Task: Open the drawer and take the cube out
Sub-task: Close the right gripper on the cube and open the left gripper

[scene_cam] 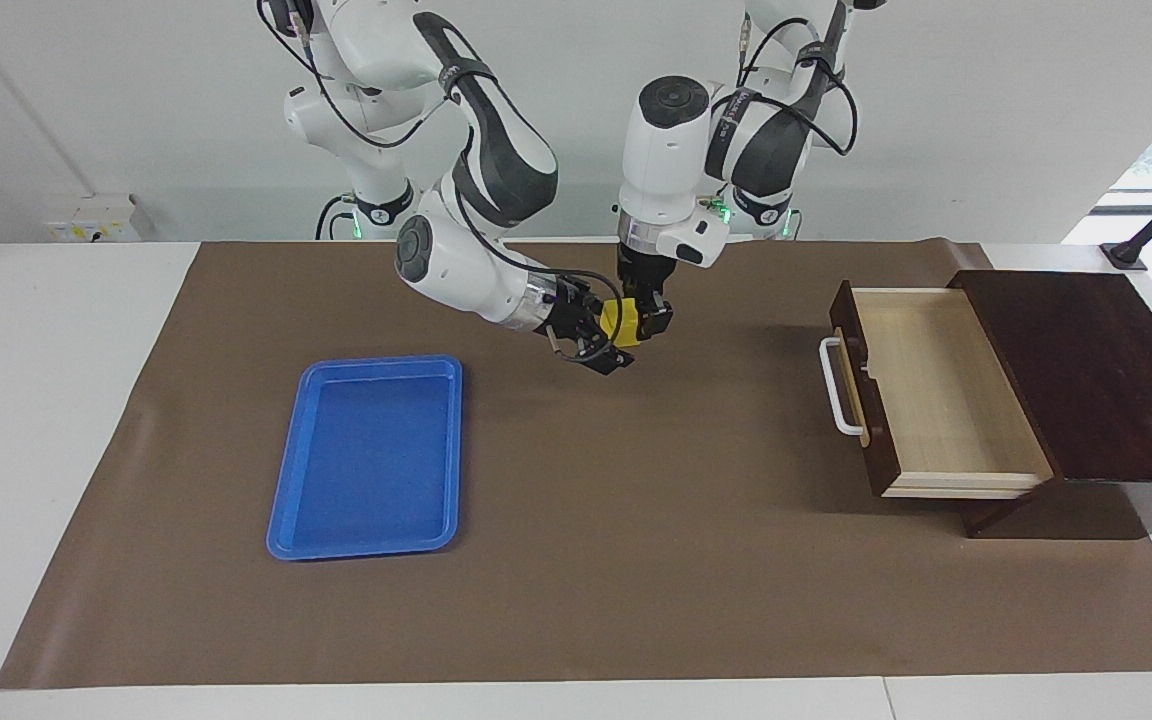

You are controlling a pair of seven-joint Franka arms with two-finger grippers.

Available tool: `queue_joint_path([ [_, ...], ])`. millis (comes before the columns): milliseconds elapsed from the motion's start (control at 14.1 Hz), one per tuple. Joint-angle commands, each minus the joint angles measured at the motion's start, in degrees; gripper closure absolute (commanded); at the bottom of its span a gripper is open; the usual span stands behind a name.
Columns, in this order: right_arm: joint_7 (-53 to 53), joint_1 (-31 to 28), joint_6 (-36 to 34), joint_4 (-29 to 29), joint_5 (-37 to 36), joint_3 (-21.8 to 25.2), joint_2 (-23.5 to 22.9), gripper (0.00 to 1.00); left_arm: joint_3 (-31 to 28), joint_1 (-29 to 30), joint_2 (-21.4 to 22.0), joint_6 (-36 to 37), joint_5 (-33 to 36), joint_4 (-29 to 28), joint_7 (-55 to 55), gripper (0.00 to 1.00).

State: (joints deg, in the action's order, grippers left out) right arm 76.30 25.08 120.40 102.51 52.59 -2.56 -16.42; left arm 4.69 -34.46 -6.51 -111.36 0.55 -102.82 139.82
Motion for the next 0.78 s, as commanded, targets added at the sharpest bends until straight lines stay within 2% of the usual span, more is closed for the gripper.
queue_joint_path([
  [0,0.51,-0.30,0.98,0.23,1.20,-0.43,-0.10,0.00,-1.00,-0.87,1.15,-0.26,-0.64,-1.24,-0.78,1.00],
  [142,0.51,-0.12,0.98,0.23,1.11,-0.34,-0.01,0.01,-1.00,-1.05,1.15,0.01,-0.64,-1.24,-0.78,1.00],
  [213,0.43,-0.21,0.98,0.32,1.11,-0.43,-0.01,0.15,-1.00,-0.96,1.15,-0.17,-0.64,-1.33,-0.78,1.00],
  [285,0.42,-0.38,0.98,0.58,1.20,-0.43,-0.01,0.40,-1.00,-1.05,1.15,0.18,-0.55,-1.07,-0.78,1.00],
  [356,0.51,-0.47,0.89,0.58,1.20,-0.43,-0.01,0.73,-1.00,-1.05,1.15,0.18,-0.55,-1.15,-0.78,1.00],
  [427,0.51,-0.65,0.63,0.58,1.20,-0.43,-0.01,1.00,-1.00,-1.05,1.15,-0.08,-0.55,-1.33,-0.78,1.00],
  [711,0.42,-0.65,0.36,0.58,1.11,-0.43,0.08,1.00,-1.00,-1.05,1.15,0.09,-0.47,-1.16,-0.78,1.00],
])
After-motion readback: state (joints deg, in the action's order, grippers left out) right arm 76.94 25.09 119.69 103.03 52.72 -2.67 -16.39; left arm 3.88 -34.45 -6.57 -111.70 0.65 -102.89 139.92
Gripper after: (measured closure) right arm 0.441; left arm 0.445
